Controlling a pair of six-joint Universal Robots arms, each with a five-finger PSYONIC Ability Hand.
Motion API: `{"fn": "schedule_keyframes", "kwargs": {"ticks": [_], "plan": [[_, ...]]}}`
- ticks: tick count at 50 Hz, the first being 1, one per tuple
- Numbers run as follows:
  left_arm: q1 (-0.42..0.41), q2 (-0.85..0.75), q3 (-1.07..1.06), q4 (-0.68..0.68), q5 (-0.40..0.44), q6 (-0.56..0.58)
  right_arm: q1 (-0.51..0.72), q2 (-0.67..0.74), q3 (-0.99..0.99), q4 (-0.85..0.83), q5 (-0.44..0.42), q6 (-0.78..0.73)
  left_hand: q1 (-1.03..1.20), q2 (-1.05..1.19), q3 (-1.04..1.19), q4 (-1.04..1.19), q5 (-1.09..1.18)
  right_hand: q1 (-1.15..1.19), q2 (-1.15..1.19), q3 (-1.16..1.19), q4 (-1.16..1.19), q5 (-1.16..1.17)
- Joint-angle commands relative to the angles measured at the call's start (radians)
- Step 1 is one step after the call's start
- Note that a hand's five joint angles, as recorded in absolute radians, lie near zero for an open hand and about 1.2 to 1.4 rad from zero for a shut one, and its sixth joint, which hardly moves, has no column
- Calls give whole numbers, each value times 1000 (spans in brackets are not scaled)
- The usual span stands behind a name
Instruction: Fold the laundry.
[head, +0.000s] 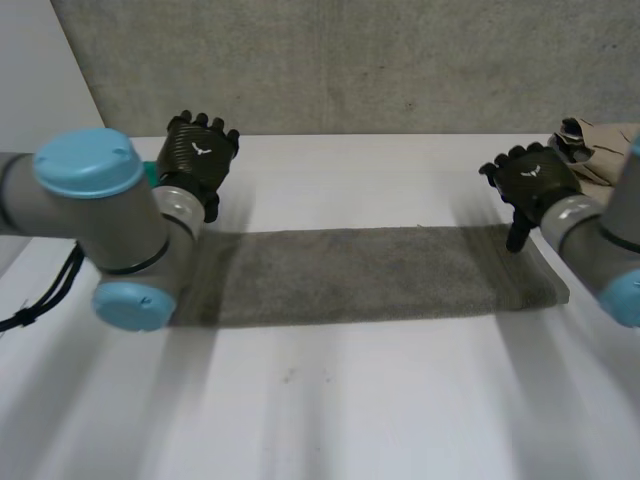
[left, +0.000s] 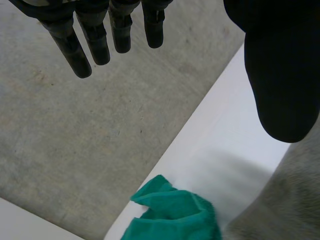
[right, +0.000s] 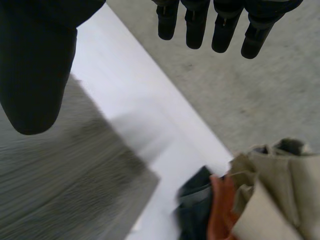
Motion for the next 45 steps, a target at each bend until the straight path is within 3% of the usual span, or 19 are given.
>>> {"fn": "schedule_keyframes", "kwargs": {"ticks": [1, 11, 13, 14, 23, 32, 38, 45], "plan": [[6, 179, -253, 21, 11, -144, -175, -60, 158, 147, -151, 12, -22, -31, -40, -29, -48, 139, 155, 157, 152, 141], [4, 208, -383, 79, 77, -177, -231, 45, 190, 64, -177, -16, -22, -31, -40, -29, -48, 329, 345, 347, 343, 331], [4, 208, -385, 79, 76, -177, -232, 65, 179, 52, -178, -19, -22, -31, -40, -29, -48, 622, 638, 639, 635, 624], [3, 209, -385, 79, 76, -177, -235, 82, 166, 44, -171, -21, -22, -31, -40, -29, -48, 1166, 1182, 1184, 1179, 1168], [3, 249, -385, 77, 74, -177, -318, 43, 195, -51, -48, -86, -22, -31, -40, -29, -48, 1171, 1187, 1189, 1185, 1173], [13, 318, -415, 68, 74, -178, -441, -43, 204, -56, 18, -451, -22, -31, -40, -29, -48, 1171, 1187, 1189, 1185, 1173], [23, 343, -438, 68, 71, -178, -285, -108, 195, -80, -29, -343, -22, -31, -40, -29, -48, 1171, 1187, 1189, 1185, 1173], [38, 386, -466, 68, 69, -180, 80, -152, 207, -201, -180, -257, -22, -31, -40, -29, -48, 1171, 1187, 1189, 1185, 1173]]}}
